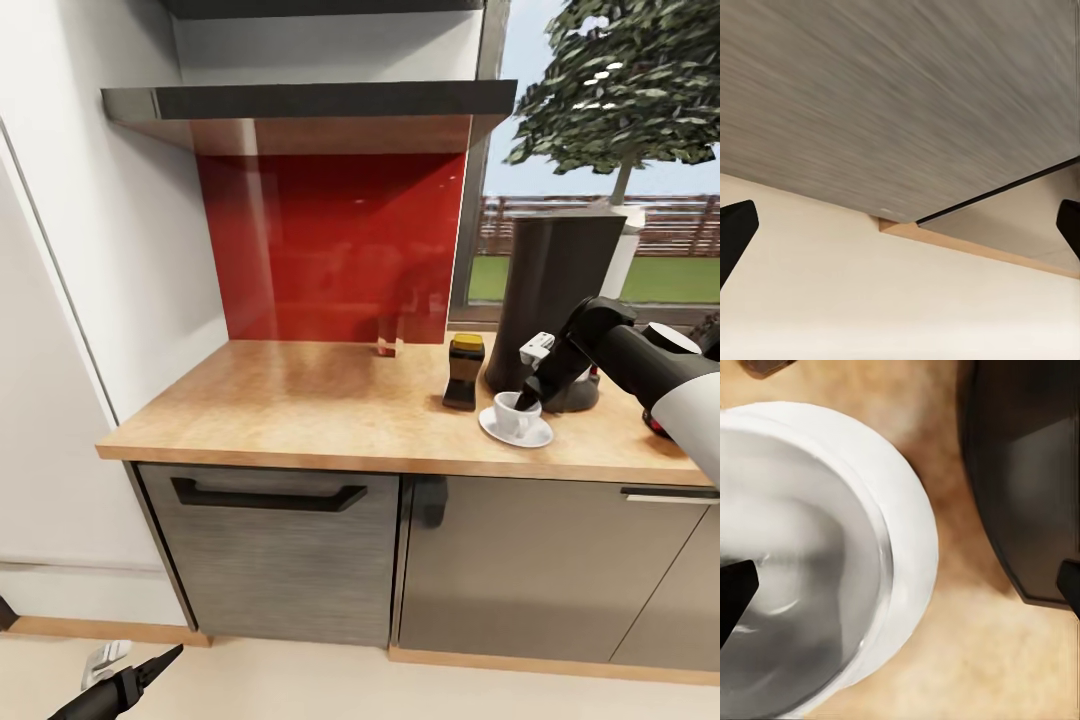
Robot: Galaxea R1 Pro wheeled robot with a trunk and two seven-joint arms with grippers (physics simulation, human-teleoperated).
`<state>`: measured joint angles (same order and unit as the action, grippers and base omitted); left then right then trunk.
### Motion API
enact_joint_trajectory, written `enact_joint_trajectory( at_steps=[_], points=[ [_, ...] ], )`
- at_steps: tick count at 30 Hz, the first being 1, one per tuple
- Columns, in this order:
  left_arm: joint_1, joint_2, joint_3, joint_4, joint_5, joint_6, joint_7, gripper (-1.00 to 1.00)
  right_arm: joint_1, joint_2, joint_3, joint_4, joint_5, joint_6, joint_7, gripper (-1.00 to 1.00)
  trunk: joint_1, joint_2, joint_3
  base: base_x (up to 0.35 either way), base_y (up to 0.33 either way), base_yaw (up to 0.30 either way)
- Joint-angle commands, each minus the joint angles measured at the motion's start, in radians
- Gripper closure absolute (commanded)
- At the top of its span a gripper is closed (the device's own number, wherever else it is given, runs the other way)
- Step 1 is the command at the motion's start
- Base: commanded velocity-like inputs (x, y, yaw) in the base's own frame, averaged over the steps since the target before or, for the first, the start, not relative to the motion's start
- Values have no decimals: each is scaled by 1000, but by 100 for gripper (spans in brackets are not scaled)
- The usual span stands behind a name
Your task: Set up a coffee station on the kitchen countertop: keep the coffee maker on the countertop, move the bottle of coffee from the kitchen shelf to the counter next to the coffee maker, place a paper coffee filter on top of the coffee maker, put the saucer next to the coffee maker with the coffee cup on the saucer, and place the electric kettle next to the coffee maker.
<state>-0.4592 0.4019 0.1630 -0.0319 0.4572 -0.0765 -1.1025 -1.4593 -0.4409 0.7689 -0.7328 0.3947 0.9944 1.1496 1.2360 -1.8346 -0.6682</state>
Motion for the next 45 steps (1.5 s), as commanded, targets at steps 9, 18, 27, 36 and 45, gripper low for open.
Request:
enact_joint_trajectory(
  at_steps=[9,18,27,36,45],
  points=[
    [-1,0,7,1,-9,-8,-2,-100,-1,-1,2,-3,10,3,11,-100,-35,63,27,0,0,0],
    [-1,0,7,1,-9,-8,-2,-100,-1,-3,-3,-12,6,6,18,-100,-69,126,55,0,0,0],
    [-1,0,7,1,-9,-8,-2,-100,-1,-40,-62,-228,-1,6,194,-100,-81,147,65,0,0,0],
    [-1,0,7,1,-9,-8,-2,-100,136,-72,-271,-458,-3,5,333,-100,-81,147,65,0,0,0],
    [-1,0,7,1,-9,-8,-2,-100,564,-62,-585,-708,-3,-12,353,-100,-81,147,65,0,0,0]
  ],
)
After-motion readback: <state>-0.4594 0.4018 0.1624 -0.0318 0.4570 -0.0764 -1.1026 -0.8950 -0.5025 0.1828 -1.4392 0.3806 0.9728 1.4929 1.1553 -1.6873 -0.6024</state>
